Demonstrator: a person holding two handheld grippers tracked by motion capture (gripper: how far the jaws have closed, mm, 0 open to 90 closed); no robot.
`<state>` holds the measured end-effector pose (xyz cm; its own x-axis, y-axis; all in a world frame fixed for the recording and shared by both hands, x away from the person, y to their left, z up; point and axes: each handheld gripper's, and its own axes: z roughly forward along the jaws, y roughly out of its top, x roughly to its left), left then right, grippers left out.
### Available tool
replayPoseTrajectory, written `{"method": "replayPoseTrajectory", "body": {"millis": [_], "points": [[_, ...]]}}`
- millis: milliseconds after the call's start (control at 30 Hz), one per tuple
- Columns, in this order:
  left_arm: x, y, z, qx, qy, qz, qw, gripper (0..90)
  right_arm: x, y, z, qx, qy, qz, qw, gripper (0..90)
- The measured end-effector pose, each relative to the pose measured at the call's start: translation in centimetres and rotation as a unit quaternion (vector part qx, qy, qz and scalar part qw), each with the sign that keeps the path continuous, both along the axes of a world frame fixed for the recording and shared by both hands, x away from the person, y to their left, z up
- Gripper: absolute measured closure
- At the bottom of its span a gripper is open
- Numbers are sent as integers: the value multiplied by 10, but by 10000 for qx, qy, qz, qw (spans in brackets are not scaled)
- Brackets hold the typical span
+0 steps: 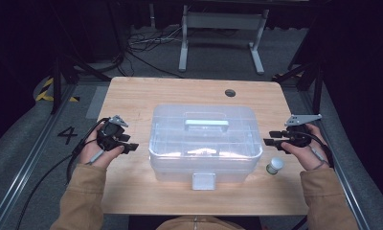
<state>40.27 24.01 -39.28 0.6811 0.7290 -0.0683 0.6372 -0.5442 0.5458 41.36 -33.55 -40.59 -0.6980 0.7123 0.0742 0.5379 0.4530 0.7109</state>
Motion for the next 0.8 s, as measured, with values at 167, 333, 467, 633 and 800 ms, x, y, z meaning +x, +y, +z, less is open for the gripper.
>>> {"method": "replayPoseTrajectory", "body": {"millis": [167,333,467,633,800], "points": [[-2,0,15,-286,-160,-104,9994,496,-7,-3,7,34,-146,-122,9998,547],[-5,-4,28,-314,-233,-195,9990,493,-10,-7,10,77,-242,-161,9995,541],[-8,-9,42,-321,-374,-292,9984,490,-13,-8,9,134,-208,-156,9996,541],[-13,-15,59,-482,-543,-420,9965,490,-17,-9,9,206,-215,-174,9994,542],[-19,-25,78,-539,-838,-584,9933,489,-20,-10,7,239,-208,-174,9993,544]]}}
